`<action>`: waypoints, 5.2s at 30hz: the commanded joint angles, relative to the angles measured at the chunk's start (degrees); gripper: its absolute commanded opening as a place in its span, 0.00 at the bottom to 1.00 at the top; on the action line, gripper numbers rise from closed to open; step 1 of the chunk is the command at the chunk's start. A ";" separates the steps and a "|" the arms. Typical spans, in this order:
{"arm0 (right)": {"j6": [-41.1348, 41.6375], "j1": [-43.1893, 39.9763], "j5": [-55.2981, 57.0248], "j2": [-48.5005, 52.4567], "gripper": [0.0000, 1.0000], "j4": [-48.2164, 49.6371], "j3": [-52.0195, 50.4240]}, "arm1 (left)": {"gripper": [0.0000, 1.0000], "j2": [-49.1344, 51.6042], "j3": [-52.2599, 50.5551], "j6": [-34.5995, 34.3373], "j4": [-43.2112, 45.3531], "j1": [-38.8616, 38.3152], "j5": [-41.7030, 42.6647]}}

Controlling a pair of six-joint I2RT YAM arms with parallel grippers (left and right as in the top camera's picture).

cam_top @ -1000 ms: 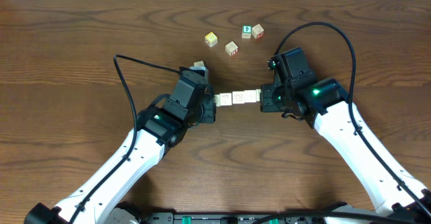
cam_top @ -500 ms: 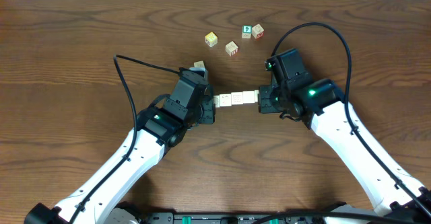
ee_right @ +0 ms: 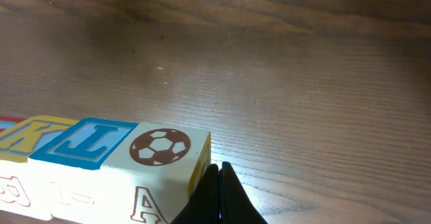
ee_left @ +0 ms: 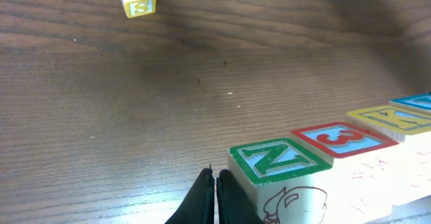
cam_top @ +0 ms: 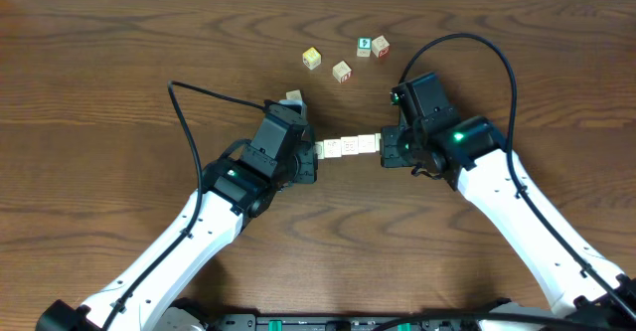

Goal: Lift 5 blocks
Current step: 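Lower the squeezed block row back onto the table with both grippers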

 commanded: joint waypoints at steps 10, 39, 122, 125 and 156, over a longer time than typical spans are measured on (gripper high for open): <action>0.46 5.51 -17.92 4.17 0.01 2.05 1.66 | 0.07 3.76 3.63 -0.09 2.71 -4.59 13.53; 0.46 5.51 -15.58 7.78 0.01 2.05 1.66 | 0.07 9.64 3.52 -0.74 4.09 -4.59 12.48; 3.67 4.17 -22.16 17.59 0.01 9.49 0.79 | 0.07 16.00 1.95 -1.01 11.76 -4.57 10.97; 3.67 4.17 -22.10 17.62 0.01 10.08 0.79 | 0.07 16.33 1.95 -1.01 11.98 -4.59 10.97; 3.65 5.18 -17.62 23.91 0.01 13.51 -1.88 | 0.07 26.36 1.90 -2.23 17.31 -5.70 9.66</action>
